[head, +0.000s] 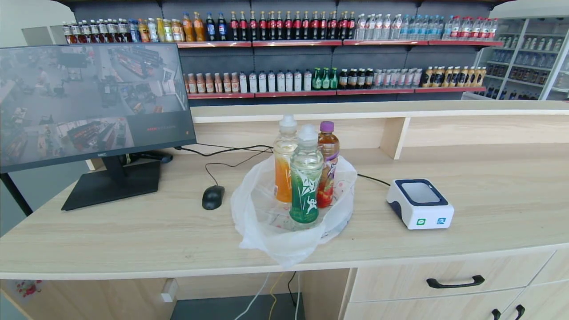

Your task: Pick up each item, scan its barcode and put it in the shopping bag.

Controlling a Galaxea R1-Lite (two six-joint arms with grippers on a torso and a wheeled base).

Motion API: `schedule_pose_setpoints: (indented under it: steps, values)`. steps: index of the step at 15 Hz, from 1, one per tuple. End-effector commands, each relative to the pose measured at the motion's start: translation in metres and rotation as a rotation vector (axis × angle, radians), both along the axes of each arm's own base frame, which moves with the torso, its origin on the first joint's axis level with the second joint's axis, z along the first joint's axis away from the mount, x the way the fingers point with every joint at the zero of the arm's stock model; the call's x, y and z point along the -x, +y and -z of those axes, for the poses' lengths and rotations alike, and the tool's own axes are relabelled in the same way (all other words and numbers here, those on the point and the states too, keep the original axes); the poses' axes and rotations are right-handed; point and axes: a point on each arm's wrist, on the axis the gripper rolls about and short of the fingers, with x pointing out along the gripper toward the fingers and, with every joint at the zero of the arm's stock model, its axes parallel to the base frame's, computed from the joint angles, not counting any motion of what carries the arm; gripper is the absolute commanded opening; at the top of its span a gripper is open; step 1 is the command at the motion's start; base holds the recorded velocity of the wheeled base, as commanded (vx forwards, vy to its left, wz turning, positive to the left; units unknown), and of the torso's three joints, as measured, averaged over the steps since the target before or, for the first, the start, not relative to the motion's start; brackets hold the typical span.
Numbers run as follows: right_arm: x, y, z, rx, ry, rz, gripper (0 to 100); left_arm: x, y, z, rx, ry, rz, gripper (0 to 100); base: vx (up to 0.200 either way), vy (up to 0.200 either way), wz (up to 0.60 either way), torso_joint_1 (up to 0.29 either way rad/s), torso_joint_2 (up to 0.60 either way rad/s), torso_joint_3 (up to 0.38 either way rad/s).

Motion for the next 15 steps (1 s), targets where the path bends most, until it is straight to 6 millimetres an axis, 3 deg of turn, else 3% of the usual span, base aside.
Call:
schedule_pose_setpoints:
  steps: [1,11,15]
  values:
    - [-0.0001,0.0,-0.0001,-0.01,0.001,0.0,100,0.0,0.0,0.0,-0.001,0.0,-0.001,100,0.0,0.0,0.0,0.0,0.0,0.0]
    - [-0.0001,0.0,-0.0001,-0.01,0.001,0.0,100,0.0,0.0,0.0,-0.001,0.0,0.0,100,0.0,0.0,0.0,0.0,0.0,0.0]
    - [-0.0001,0.0,-0.0001,-0.01,0.001,0.0,100,0.0,0.0,0.0,-0.001,0.0,0.0,100,0.0,-0.2,0.0,0.0,0.0,0.004]
